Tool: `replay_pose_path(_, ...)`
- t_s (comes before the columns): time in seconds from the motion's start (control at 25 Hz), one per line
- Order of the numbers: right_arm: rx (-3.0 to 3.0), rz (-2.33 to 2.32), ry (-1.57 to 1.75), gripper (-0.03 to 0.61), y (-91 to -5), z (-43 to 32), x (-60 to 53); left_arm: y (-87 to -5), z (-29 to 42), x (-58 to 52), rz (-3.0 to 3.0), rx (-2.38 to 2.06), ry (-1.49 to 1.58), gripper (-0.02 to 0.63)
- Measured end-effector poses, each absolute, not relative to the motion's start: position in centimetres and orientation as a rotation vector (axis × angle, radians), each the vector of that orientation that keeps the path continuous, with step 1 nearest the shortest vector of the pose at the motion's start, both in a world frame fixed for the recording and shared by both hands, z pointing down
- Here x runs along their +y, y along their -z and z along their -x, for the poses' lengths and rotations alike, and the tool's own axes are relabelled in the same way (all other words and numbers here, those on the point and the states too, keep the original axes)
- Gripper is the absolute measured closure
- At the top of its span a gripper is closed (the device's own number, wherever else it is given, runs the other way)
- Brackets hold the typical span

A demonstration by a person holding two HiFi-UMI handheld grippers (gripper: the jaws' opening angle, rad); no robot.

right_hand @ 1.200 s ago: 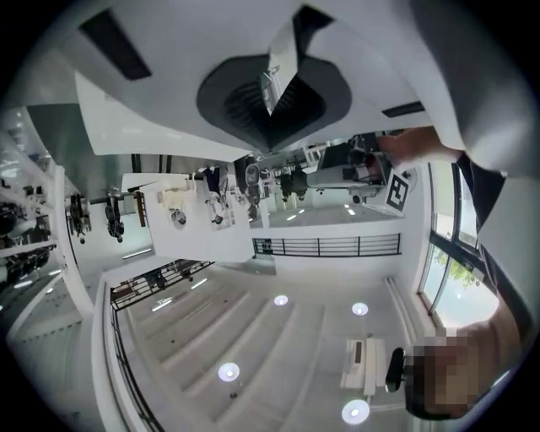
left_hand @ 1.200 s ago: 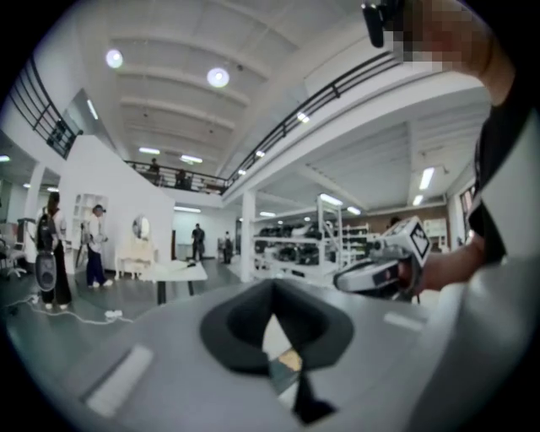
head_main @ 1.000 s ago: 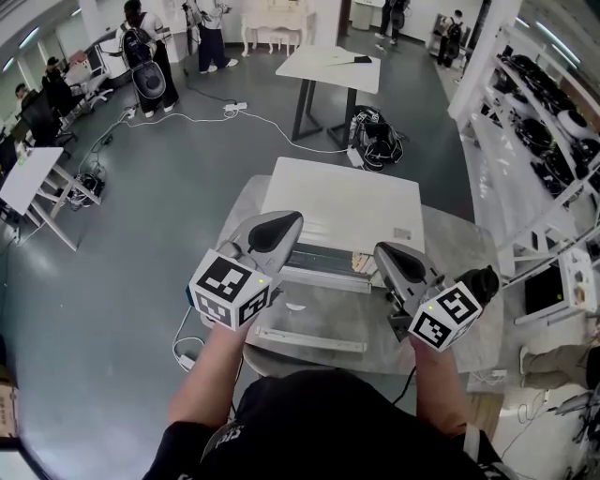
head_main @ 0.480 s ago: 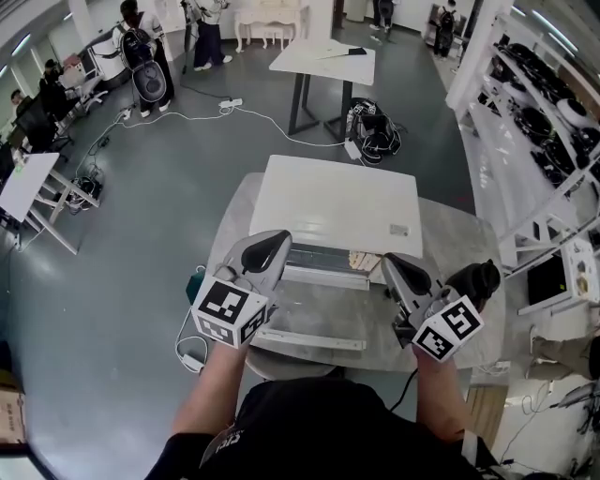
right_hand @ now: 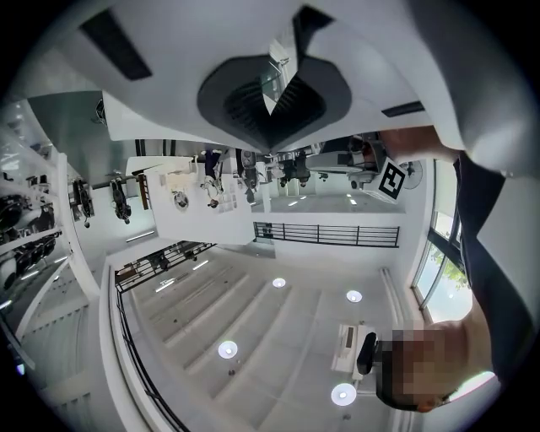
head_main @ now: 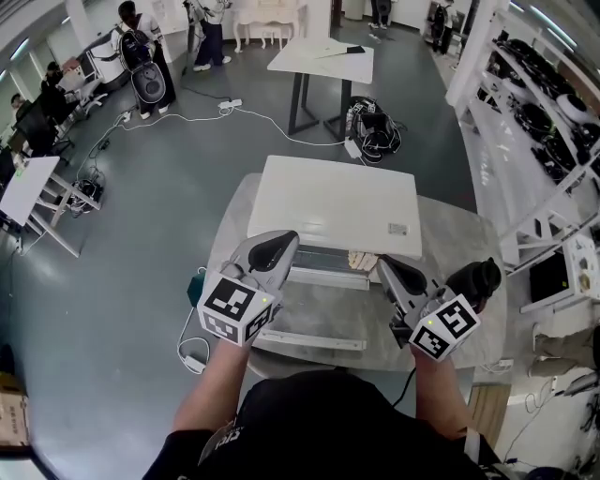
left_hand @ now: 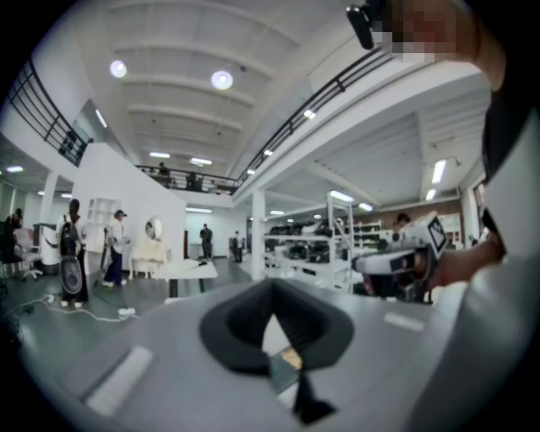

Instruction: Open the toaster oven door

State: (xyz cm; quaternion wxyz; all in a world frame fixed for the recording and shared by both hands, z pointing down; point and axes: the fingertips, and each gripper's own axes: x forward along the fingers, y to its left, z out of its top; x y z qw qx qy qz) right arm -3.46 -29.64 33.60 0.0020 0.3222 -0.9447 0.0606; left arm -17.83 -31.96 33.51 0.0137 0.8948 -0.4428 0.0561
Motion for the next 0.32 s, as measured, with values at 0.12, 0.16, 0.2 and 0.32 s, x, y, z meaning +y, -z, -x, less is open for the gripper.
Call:
replay_pose_path(0.12,-2.974,-1.001,-0.178,0.587,-33.29,3.52,-29.59,-33.12,17.67,-32.0,-2.798,-1.375,-0.161,0.606)
replay_pose_path(0.16,-2.978,-0.998,-0.178,0.586,-33.2,3.52,-29.52,-32.99,17.61,-31.96,-2.801,-1.373,-0.157,0.606)
replay_pose_path(0.2,-2.981,-0.995,-0.179,0.588,-33.13,3.5,-29.44,-32.87,17.56,-31.89,-2.804,-1.371,-0.155,0.606)
replay_pose_path(0.32,-2.988,-0.991,-0.181,0.587,-32.99,3.39,-29.17,-32.62,17.38,-31.68,-2.809,-1.367,-0.147,0.606)
